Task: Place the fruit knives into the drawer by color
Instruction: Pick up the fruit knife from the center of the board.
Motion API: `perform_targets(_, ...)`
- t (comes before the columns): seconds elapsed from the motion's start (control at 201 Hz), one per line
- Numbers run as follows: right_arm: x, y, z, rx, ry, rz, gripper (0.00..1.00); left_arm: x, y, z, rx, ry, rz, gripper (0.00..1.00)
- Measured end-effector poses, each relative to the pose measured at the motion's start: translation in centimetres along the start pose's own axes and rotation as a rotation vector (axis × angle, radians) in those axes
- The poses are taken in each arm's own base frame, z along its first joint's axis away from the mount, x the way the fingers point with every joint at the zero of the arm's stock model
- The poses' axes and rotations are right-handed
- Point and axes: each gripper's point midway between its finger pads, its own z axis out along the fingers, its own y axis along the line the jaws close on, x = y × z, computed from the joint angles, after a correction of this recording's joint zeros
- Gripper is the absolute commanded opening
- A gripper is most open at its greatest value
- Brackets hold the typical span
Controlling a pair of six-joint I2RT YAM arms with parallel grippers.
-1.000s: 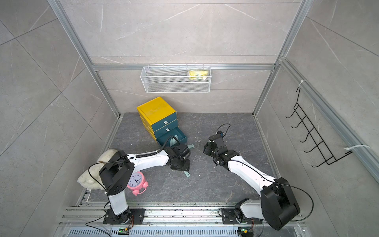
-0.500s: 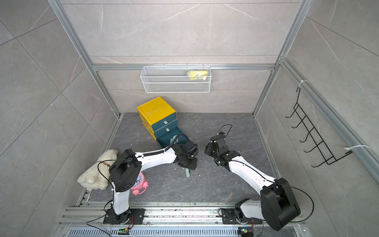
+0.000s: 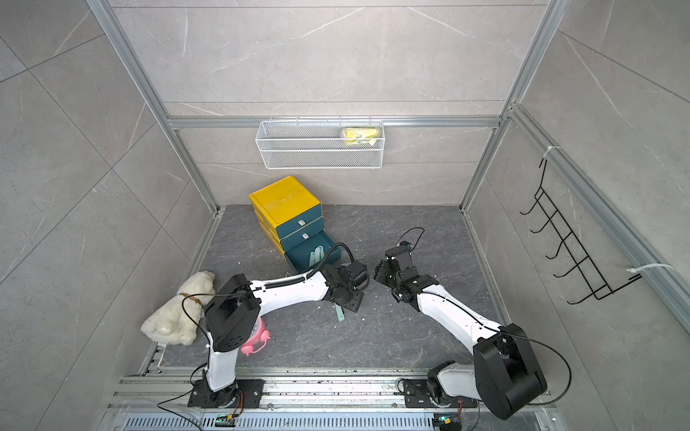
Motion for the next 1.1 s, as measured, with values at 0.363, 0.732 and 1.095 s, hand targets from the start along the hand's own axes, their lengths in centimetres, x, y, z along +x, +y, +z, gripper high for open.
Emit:
perform_targets(0.363, 0.1, -0.4, 0.1, -0.001, 0.004, 0.007, 0.52, 2.9, 3.3, 0.7, -0.063, 0.095, -0.088, 0.66)
perform_targets(0.732, -0.5, -0.4, -0.3, -0.006, -0.013, 0.015, 0.52, 2.4, 2.7, 2.7, 0.006, 0.155, -0.134, 0.59)
perform_targets(1.095, -0.7, -0.7, -0.2, -0.003, -0.016, 0.024, 0.52, 1.0, 2.4, 3.4, -0.025, 0.143, -0.068, 0.45)
